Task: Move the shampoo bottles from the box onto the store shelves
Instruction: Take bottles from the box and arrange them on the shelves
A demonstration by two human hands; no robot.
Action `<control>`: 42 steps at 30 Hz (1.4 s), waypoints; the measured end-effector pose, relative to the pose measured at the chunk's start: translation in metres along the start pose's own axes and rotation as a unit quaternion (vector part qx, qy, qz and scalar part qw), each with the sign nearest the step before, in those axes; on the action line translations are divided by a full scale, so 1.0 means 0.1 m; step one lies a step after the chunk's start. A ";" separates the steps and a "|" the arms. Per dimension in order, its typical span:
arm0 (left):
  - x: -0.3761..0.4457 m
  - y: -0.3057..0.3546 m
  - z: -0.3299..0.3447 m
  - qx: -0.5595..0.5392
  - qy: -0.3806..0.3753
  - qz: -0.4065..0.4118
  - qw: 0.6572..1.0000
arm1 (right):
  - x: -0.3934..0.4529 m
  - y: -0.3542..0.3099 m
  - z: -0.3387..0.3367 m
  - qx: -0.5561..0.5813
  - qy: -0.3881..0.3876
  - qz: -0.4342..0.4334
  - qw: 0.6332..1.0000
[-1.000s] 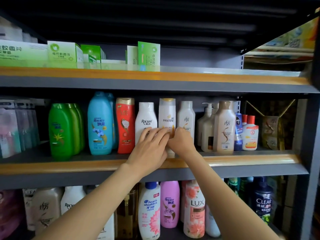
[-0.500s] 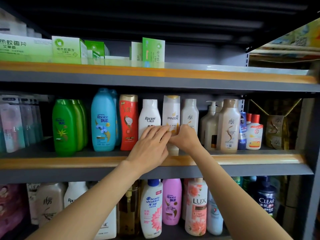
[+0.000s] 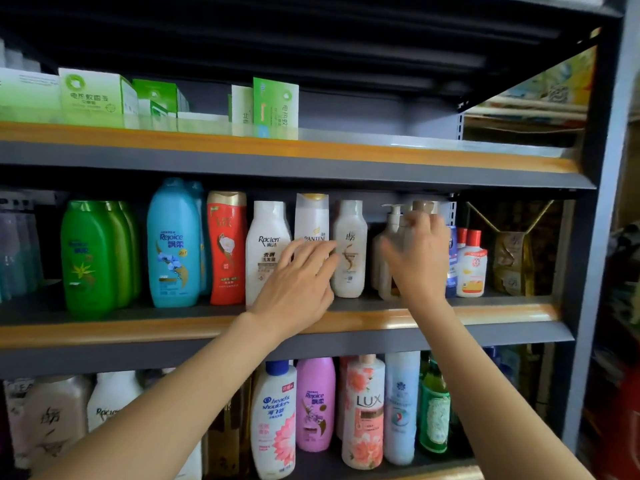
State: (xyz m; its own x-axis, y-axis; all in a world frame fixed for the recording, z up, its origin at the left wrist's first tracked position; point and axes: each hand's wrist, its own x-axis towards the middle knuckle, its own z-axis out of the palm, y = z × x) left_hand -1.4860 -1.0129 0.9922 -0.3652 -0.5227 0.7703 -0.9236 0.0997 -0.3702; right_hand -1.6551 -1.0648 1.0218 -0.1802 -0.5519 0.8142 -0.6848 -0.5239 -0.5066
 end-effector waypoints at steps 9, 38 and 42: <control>0.13 0.32 0.21 0.016 -0.037 0.011 0.999 | -0.06 0.55 0.07 -0.109 -0.101 0.132 0.980; 0.30 0.56 0.34 -0.012 0.002 -0.011 1.000 | 0.03 0.78 0.00 -0.117 -0.106 0.119 0.980; 0.23 0.50 0.31 -0.006 0.026 0.003 1.000 | 0.00 0.47 -0.12 -0.189 0.083 -0.008 0.978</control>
State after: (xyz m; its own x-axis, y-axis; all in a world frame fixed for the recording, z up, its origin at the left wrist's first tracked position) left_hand -1.5365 -1.0463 0.9754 -0.3763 -0.4780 0.7937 -0.9225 0.1136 -0.3690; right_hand -1.6952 -1.0815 1.0012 -0.2576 -0.4157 0.8723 -0.8949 -0.2379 -0.3776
